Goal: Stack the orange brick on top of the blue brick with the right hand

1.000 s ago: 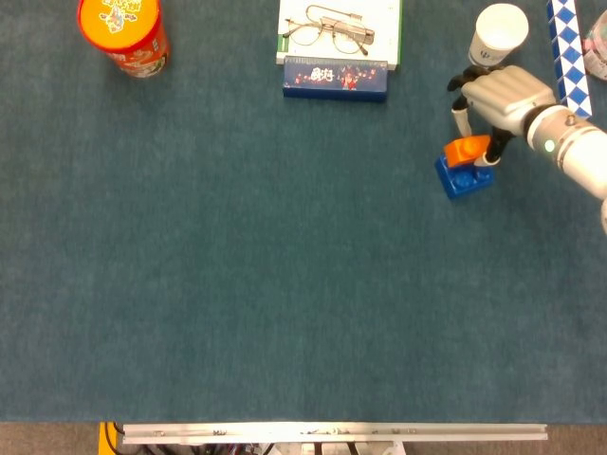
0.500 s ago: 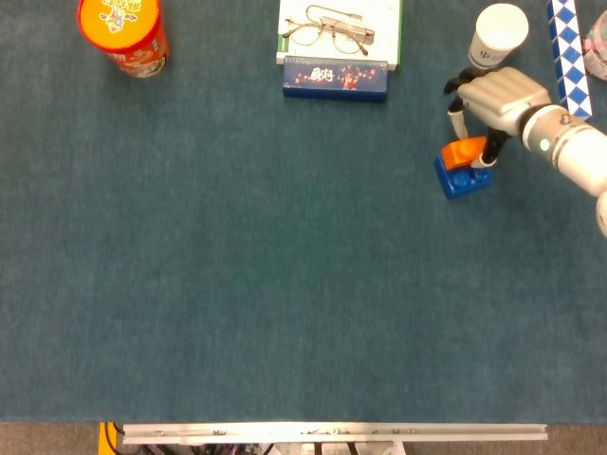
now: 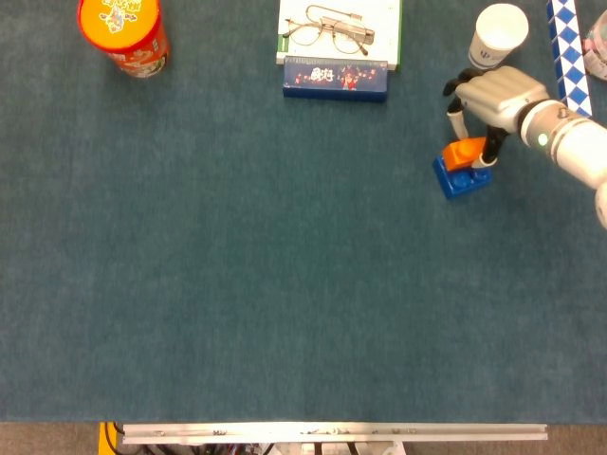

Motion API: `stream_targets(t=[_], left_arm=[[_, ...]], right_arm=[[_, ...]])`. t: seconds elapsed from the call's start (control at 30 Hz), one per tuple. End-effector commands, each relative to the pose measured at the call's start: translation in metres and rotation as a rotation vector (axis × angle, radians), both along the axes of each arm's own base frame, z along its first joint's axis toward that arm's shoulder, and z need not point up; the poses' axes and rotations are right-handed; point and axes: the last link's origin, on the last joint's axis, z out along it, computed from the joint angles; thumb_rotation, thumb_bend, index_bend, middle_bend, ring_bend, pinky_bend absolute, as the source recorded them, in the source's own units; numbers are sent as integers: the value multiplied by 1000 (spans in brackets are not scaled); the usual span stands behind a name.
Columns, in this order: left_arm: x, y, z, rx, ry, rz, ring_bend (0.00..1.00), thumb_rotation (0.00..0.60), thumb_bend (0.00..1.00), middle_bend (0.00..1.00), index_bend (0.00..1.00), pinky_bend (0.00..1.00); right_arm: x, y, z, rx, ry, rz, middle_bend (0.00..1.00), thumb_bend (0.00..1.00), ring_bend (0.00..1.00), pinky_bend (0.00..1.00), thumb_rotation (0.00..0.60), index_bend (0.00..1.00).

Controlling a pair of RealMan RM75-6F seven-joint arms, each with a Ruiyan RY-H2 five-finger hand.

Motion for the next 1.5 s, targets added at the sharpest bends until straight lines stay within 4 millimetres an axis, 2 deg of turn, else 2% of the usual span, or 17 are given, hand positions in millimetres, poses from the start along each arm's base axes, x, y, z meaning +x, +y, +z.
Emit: stream_targets(t=[0.03, 0.73, 1.5], left_arm=[[0, 0, 0, 0, -1, 0, 380, 600, 0, 465, 463, 524], [-1, 0, 1, 3, -4, 6, 380, 600, 0, 465, 463, 524], [0, -1, 2, 5, -4, 4, 380, 600, 0, 465, 463, 524]], right_arm=[[0, -1, -1, 2, 7, -6, 151, 198, 22, 134, 600, 602], [9, -7, -4, 12, 23, 4, 153, 198, 22, 134, 600, 603], [-1, -7, -12, 25, 68, -6, 153, 199, 22, 134, 600, 603]])
